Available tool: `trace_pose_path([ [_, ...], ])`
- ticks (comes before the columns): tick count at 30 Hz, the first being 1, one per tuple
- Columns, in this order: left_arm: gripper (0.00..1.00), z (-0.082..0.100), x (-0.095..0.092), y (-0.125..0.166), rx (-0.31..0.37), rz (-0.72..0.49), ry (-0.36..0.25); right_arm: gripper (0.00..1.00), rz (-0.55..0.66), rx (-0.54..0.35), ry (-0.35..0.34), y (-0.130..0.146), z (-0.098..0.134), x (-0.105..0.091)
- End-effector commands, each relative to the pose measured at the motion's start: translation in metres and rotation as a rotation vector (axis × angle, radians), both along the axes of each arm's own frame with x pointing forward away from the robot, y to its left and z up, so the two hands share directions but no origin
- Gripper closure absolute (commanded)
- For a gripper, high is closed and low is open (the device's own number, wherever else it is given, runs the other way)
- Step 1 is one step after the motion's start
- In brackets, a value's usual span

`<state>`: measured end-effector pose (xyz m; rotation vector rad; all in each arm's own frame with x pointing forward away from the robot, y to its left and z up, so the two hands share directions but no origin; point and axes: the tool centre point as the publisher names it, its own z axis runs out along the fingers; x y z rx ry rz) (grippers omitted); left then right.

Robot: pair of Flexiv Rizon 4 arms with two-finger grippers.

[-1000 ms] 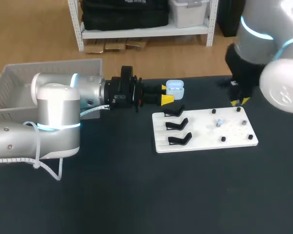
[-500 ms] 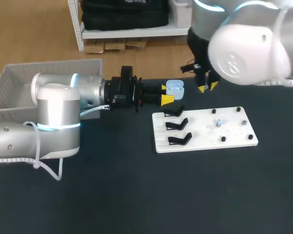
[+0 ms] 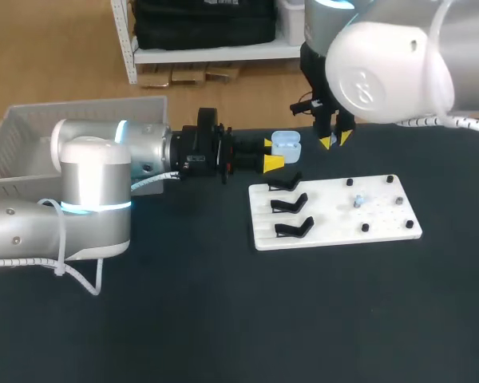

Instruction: Pick up each earbud case from the left stands, insert the matching earbuds, close the lid, and place the case in the box.

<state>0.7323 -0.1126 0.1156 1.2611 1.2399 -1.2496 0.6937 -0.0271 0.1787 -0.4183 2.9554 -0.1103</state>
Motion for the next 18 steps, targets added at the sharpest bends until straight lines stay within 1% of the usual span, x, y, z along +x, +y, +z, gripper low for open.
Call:
trace_pose_path([
  [1, 1.00, -0.0010, 0.0005, -0.0008, -0.002, 0.006, -0.011, 1.00, -0.002, 0.000, -0.005, -0.0006, 0.0001, -0.0020],
  [10, 1.00, 0.0023, -0.0014, -0.0052, -0.040, -0.009, -0.065, 1.00, -0.002, 0.000, -0.005, -0.0006, 0.0001, -0.0020],
  [13, 1.00, 0.0013, -0.0028, -0.0054, -0.037, -0.015, -0.085, 1.00, -0.002, 0.000, -0.005, -0.0006, 0.0001, -0.0020],
  [17, 1.00, -0.0011, -0.0043, -0.0069, -0.032, -0.026, -0.102, 1.00, -0.050, 0.023, 0.041, 0.0021, -0.0016, -0.0013],
  [18, 1.00, -0.0021, -0.0046, -0.0076, -0.030, -0.030, -0.103, 1.00, -0.063, 0.017, 0.049, 0.0029, -0.0014, -0.0015],
])
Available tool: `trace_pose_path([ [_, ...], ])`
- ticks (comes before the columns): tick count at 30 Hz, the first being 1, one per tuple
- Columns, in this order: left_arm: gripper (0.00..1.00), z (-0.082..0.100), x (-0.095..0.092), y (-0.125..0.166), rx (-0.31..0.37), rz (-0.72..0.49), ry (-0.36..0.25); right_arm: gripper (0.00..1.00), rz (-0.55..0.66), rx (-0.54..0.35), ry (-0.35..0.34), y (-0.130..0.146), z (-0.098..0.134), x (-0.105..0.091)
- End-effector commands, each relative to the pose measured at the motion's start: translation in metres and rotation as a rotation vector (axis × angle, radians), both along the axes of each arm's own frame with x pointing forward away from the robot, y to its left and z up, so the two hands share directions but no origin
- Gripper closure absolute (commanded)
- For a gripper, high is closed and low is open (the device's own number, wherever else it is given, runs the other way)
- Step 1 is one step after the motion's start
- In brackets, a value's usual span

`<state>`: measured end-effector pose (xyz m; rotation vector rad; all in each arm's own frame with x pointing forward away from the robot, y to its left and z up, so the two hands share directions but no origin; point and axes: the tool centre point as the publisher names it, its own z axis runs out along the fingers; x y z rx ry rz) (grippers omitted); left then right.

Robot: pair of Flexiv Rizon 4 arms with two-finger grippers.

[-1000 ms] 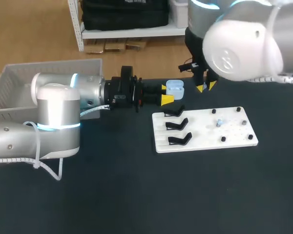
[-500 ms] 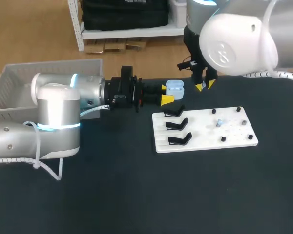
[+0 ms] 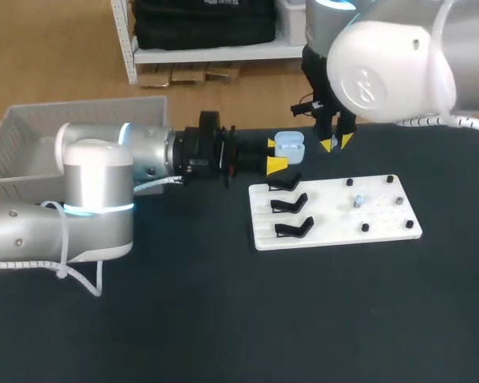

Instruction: Pick up each earbud case from the left stands, insert the matching earbuds, close the lid, and place the case in the box.

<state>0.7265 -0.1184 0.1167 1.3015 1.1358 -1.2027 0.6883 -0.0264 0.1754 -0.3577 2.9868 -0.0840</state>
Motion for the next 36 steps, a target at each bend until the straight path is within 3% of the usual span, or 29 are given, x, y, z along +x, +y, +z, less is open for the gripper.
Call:
trace_pose_path([
  [1, 1.00, -0.004, 0.001, -0.002, 0.002, -0.010, -0.007, 1.00, -0.031, 0.006, 0.035, 0.003, 0.002, 0.004],
  [10, 1.00, -0.007, 0.001, -0.005, 0.003, -0.016, -0.004, 1.00, -0.142, 0.037, 0.070, 0.018, 0.006, 0.008],
  [30, 1.00, -0.007, 0.001, -0.005, 0.003, -0.016, -0.004, 1.00, -0.144, 0.030, 0.063, 0.022, 0.003, 0.008],
  [36, 1.00, -0.007, 0.001, -0.005, 0.003, -0.016, -0.004, 1.00, -0.436, 0.138, 0.128, 0.030, 0.004, 0.019],
])
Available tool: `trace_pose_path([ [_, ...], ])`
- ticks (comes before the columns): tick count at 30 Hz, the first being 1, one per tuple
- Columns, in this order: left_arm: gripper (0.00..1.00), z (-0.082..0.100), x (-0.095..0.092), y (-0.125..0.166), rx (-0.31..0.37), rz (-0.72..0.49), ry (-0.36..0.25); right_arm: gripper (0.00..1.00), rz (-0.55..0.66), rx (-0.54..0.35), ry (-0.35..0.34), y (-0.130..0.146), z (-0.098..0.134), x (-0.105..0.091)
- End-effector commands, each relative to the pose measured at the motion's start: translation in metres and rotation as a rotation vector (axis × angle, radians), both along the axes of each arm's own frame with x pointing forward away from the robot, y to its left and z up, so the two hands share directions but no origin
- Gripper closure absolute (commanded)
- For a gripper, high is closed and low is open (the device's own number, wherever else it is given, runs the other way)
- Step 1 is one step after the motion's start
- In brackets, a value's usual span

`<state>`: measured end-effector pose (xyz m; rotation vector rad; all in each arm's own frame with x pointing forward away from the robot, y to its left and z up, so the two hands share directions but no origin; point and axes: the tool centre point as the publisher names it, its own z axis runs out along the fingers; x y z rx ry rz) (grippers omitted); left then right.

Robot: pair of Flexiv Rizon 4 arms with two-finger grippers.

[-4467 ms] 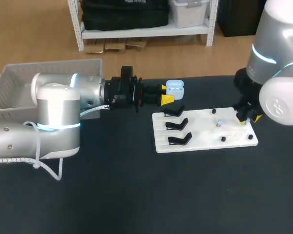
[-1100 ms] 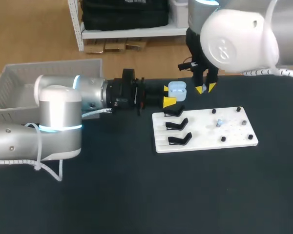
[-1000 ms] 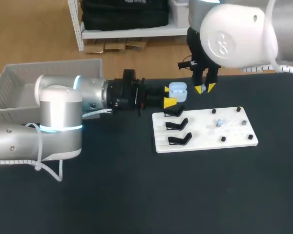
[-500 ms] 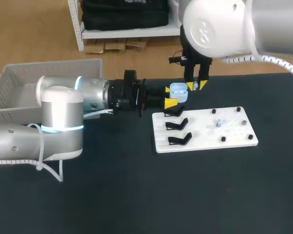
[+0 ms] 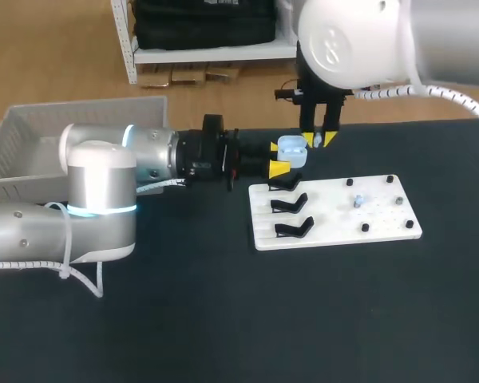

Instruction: Pick up each earbud case from the left stands, insert the matching earbuds, close the lid, and place the case in the box.

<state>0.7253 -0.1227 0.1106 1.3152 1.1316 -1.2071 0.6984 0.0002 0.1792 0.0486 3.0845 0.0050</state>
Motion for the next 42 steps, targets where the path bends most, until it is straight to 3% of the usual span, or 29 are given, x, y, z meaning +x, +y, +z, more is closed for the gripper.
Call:
trace_pose_path([
  [1, 1.00, -0.001, 0.002, 0.000, -0.003, -0.004, -0.001, 1.00, -0.220, 0.090, 0.068, 0.005, 0.000, 0.011],
  [7, 1.00, -0.001, 0.002, 0.000, -0.003, -0.004, -0.001, 1.00, -0.301, 0.118, 0.112, 0.008, -0.006, 0.012],
  [24, 1.00, -0.001, 0.002, 0.000, -0.003, -0.004, -0.001, 1.00, -0.304, 0.116, 0.116, 0.008, -0.007, 0.012],
  [32, 1.00, -0.001, 0.002, 0.000, -0.003, -0.004, -0.001, 1.00, -0.469, 0.127, 0.126, 0.013, -0.004, 0.024],
  [42, 1.00, -0.001, 0.002, 0.000, -0.003, -0.004, -0.001, 1.00, -0.524, 0.144, 0.146, 0.021, 0.001, 0.017],
])
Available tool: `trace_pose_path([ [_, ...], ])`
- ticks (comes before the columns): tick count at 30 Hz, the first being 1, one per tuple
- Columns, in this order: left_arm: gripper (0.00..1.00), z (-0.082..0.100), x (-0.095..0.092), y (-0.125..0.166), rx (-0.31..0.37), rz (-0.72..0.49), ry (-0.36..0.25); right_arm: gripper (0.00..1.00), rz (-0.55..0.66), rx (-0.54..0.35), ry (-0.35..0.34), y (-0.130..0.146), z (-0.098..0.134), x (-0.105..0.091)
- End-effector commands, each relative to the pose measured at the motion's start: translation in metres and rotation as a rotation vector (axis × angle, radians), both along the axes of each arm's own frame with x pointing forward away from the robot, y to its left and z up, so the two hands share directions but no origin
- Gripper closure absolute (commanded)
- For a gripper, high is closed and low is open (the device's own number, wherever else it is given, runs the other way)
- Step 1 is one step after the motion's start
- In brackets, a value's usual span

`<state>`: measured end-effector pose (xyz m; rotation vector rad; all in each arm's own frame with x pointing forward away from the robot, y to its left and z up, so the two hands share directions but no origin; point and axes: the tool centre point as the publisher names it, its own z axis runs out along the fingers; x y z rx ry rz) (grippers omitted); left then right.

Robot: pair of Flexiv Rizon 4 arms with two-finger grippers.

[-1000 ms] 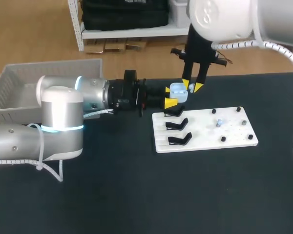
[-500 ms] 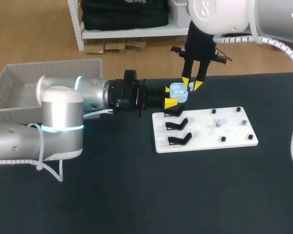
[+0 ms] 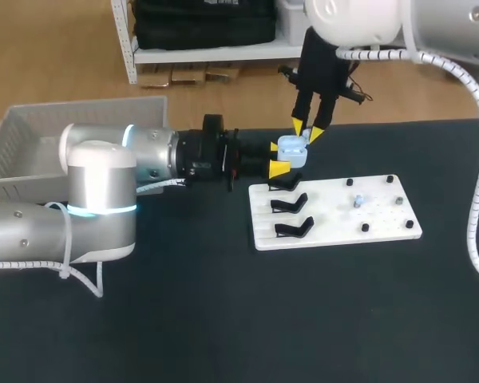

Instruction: Pick up each earbud case from the left stands, insert the matching earbuds, close the lid, and place the case in the box.

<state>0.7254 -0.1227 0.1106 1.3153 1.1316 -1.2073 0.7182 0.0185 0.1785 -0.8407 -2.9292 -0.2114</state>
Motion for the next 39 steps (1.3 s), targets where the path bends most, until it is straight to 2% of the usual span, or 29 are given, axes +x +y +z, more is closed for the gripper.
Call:
trace_pose_path([
  [1, 1.00, -0.001, 0.002, 0.000, -0.003, -0.003, -0.001, 1.00, 0.003, -0.013, 0.012, 0.003, 0.002, -0.004],
  [20, 1.00, -0.001, 0.002, 0.000, -0.003, -0.003, -0.001, 1.00, 0.021, -0.066, 0.052, 0.016, -0.003, -0.006],
  [39, 1.00, -0.001, 0.002, 0.000, -0.003, -0.003, -0.001, 1.00, 0.000, -0.094, 0.083, 0.014, -0.010, -0.001],
])
